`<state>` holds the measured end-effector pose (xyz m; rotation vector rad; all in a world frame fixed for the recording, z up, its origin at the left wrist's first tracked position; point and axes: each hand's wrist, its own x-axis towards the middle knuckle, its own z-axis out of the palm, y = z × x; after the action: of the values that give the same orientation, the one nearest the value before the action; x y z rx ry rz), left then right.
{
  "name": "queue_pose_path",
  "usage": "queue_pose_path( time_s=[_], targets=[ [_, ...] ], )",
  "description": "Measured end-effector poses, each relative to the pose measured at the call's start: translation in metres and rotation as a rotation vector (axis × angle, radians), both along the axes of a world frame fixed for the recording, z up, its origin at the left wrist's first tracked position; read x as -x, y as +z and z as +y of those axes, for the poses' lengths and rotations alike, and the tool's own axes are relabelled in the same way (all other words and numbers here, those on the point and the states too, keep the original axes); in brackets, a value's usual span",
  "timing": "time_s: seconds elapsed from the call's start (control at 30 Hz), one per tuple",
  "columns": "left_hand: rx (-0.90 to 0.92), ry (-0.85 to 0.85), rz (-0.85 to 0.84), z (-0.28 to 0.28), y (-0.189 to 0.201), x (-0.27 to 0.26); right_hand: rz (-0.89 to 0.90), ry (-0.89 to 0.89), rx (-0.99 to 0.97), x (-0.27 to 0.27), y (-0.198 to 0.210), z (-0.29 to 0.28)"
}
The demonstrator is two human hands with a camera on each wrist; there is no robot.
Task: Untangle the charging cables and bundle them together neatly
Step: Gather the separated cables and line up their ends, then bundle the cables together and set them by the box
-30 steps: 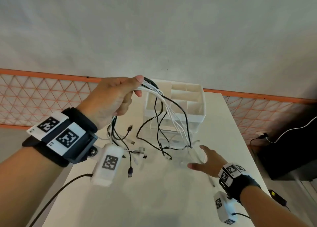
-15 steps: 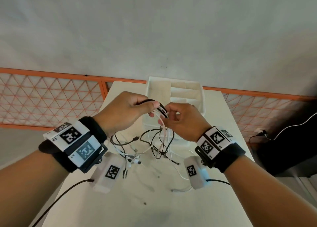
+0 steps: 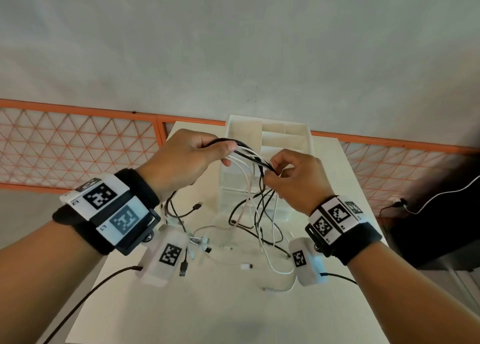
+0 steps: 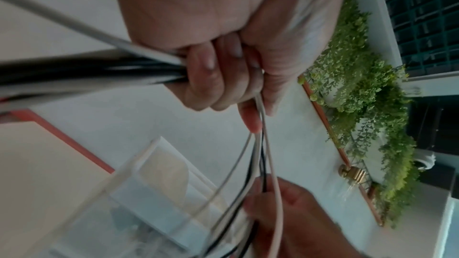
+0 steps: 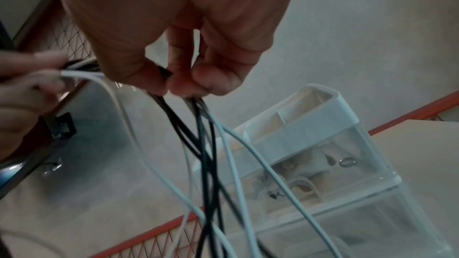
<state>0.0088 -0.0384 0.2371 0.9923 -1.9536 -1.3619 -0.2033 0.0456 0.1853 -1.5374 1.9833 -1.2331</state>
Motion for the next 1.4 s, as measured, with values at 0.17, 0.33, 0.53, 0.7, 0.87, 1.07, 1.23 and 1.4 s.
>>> queue_pose_path(
  time_s=[0.17, 0.33, 0.53, 0.7, 0.87, 1.07, 1.23, 1.4],
  targets=[
    [-0.007, 0.007, 0.164, 0.003, 0.013, 0.007, 0.227, 0.024, -0.188, 0.004, -0.026, -0.006],
    [-0.046, 0.038, 0.243, 0.001, 0.017, 0.001, 0.114, -0.152, -0.304, 0.019, -0.058, 0.001],
    [-0.068, 0.045, 0.248, 0.002, 0.02, -0.004, 0.243, -0.216, -0.542, 0.047, -0.103, 0.014],
    [-0.106, 0.069, 0.279, -0.002, 0.026, -0.011, 0.246, -0.295, -0.638, 0.066, -0.125, 0.036],
    [-0.112, 0.089, 0.305, -0.003, 0.028, -0.017, 0.205, -0.438, -0.699, 0.088, -0.132, 0.051],
    [-0.086, 0.115, 0.336, -0.01, 0.035, -0.027, 0.182, -0.517, -0.732, 0.099, -0.138, 0.058],
    [-0.053, 0.085, 0.222, -0.007, 0.011, -0.015, 0.23, -0.318, -0.695, 0.084, -0.108, 0.043],
    [0.022, 0.025, 0.016, 0.003, -0.008, 0.004, -0.053, 0.134, -0.276, 0.037, -0.028, 0.022]
  ],
)
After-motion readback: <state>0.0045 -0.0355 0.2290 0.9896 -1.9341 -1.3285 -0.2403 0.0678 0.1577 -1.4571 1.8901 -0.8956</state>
